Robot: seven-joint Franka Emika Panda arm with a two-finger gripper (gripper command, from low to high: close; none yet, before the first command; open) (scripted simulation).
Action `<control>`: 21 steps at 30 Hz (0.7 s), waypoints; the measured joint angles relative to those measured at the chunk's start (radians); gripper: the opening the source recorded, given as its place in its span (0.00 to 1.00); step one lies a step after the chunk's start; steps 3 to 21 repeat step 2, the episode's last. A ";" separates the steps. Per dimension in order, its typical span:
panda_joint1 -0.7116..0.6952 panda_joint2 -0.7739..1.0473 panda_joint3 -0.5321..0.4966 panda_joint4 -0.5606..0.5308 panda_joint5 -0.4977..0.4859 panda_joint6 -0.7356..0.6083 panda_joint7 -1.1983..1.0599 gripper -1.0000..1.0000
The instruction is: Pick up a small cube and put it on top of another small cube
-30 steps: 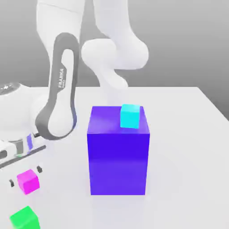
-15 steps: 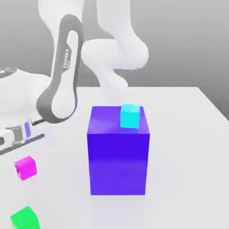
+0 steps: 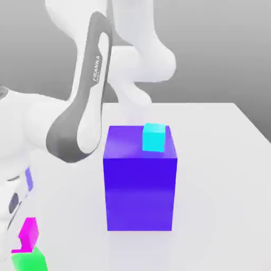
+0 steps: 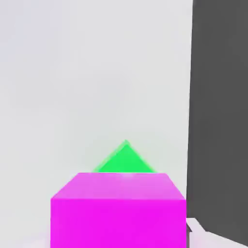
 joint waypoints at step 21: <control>0.000 0.000 0.000 0.000 0.000 0.000 0.000 1.00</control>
